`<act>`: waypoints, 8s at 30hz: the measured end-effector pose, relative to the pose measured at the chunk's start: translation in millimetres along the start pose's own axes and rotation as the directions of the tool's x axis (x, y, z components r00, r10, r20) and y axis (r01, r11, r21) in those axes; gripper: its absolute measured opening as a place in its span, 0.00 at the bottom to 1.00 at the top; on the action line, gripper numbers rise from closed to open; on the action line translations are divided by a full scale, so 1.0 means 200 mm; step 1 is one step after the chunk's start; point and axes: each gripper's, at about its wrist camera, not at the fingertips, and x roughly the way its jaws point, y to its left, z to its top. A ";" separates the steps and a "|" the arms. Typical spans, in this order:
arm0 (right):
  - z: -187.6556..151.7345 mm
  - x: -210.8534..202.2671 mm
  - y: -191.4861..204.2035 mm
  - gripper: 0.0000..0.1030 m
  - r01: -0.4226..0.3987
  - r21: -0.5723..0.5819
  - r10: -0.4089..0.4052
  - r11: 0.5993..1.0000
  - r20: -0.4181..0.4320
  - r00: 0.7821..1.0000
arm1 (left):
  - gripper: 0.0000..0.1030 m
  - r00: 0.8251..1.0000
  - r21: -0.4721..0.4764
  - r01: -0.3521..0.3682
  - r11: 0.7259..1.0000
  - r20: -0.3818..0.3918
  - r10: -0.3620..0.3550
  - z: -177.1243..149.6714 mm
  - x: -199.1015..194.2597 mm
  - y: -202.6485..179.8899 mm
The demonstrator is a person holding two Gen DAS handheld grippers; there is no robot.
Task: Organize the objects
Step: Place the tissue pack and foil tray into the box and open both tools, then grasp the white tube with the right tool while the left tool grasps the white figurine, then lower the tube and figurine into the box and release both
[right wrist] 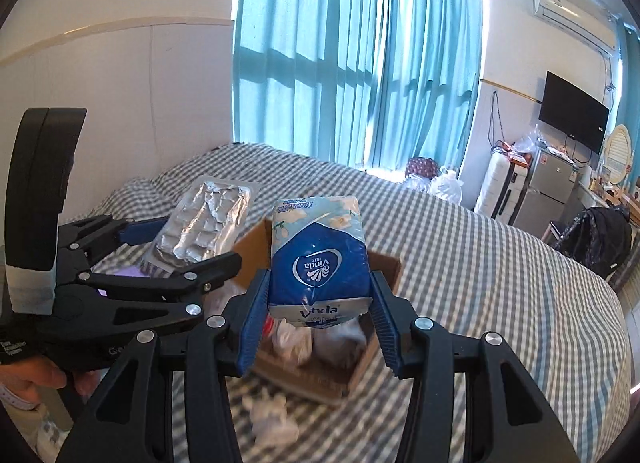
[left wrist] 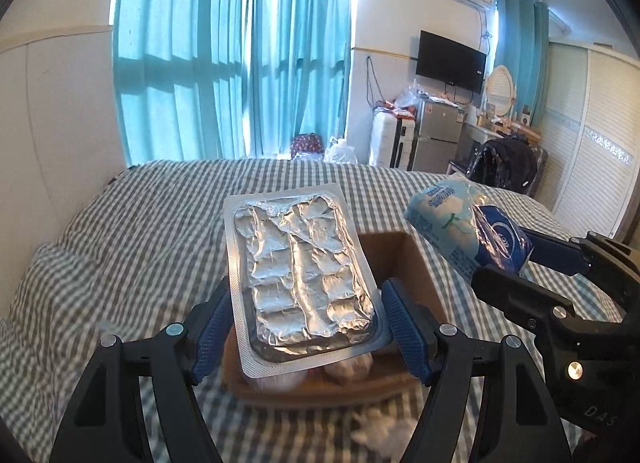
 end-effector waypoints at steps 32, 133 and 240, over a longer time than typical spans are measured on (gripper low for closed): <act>-0.10 0.73 -0.20 0.55 -0.034 0.131 0.055 0.991 -0.154 0.987 | 0.80 0.986 0.051 -0.014 0.999 -0.163 0.022 -0.12 0.66 0.12; -0.93 0.00 -0.23 0.17 0.031 0.188 0.030 0.982 -0.317 0.948 | 1.00 0.948 0.106 0.065 0.992 -0.317 -0.029 -0.82 0.41 -0.42; 0.20 0.04 -0.27 0.58 -0.011 0.165 0.009 0.986 0.012 1.000 | 1.00 0.996 0.137 -0.080 0.987 0.059 0.072 0.20 0.10 0.01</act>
